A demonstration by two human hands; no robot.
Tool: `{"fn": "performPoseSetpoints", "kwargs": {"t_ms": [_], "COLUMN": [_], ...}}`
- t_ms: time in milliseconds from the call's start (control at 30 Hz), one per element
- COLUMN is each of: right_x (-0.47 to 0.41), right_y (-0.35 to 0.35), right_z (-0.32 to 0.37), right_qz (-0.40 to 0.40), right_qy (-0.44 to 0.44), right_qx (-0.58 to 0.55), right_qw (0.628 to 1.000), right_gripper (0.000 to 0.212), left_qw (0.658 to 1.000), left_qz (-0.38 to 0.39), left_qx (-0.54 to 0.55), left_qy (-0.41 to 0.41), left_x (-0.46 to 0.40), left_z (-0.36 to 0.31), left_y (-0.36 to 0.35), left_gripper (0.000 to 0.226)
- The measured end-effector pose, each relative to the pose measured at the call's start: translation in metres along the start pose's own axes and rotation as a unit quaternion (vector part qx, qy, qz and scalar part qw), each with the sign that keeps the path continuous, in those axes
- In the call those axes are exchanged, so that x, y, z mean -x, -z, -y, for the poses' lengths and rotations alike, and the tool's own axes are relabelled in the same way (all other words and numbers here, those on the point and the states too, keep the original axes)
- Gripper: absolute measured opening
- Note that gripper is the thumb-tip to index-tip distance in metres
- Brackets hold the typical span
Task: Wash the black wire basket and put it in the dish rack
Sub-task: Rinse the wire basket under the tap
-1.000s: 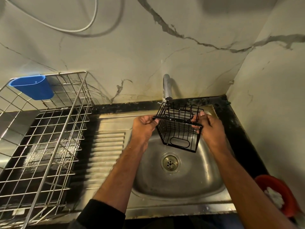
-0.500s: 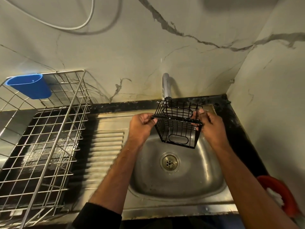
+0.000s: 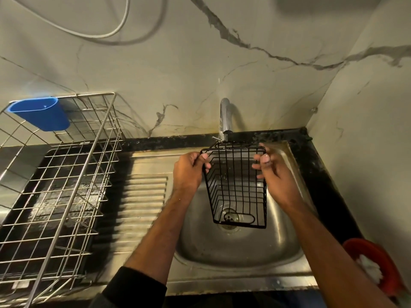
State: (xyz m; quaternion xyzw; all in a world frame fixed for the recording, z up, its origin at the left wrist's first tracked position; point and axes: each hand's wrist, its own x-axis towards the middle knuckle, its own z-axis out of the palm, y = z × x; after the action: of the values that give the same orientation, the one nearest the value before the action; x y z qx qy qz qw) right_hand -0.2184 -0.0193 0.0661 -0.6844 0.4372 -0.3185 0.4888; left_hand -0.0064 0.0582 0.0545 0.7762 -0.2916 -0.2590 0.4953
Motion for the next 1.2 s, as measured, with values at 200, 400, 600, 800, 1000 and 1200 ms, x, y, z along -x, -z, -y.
{"fn": "performPoseSetpoints", "kwargs": {"t_ms": [200, 400, 600, 800, 1000, 1200], "right_x": [-0.010, -0.020, -0.027, -0.044, -0.054, -0.062], "right_y": [-0.004, -0.010, -0.021, -0.038, -0.055, -0.062], "right_z": [0.008, 0.026, 0.037, 0.024, 0.021, 0.019], "right_qz": [-0.037, -0.051, 0.000, 0.045, 0.088, 0.047], "right_qy": [0.008, 0.026, 0.018, -0.033, -0.079, -0.067], "right_qx": [0.059, 0.122, 0.154, 0.141, 0.113, 0.101], "right_qw": [0.998, 0.991, 0.988, 0.988, 0.987, 0.992], "right_gripper": [0.037, 0.035, 0.037, 0.039, 0.056, 0.054], "left_qw": [0.999, 0.994, 0.994, 0.994, 0.990, 0.951], "left_qz": [0.005, 0.053, 0.031, 0.062, 0.130, 0.240], "left_qx": [-0.030, 0.017, -0.082, -0.075, -0.057, 0.177], "left_qy": [0.045, 0.096, 0.067, 0.043, 0.006, 0.077], "left_x": [0.001, 0.001, 0.005, 0.013, 0.027, 0.054], "left_z": [0.005, 0.024, 0.040, 0.034, 0.039, 0.023], "left_y": [-0.005, -0.015, -0.024, -0.024, -0.035, -0.047], "left_gripper": [0.027, 0.019, 0.034, 0.045, 0.033, 0.026]}}
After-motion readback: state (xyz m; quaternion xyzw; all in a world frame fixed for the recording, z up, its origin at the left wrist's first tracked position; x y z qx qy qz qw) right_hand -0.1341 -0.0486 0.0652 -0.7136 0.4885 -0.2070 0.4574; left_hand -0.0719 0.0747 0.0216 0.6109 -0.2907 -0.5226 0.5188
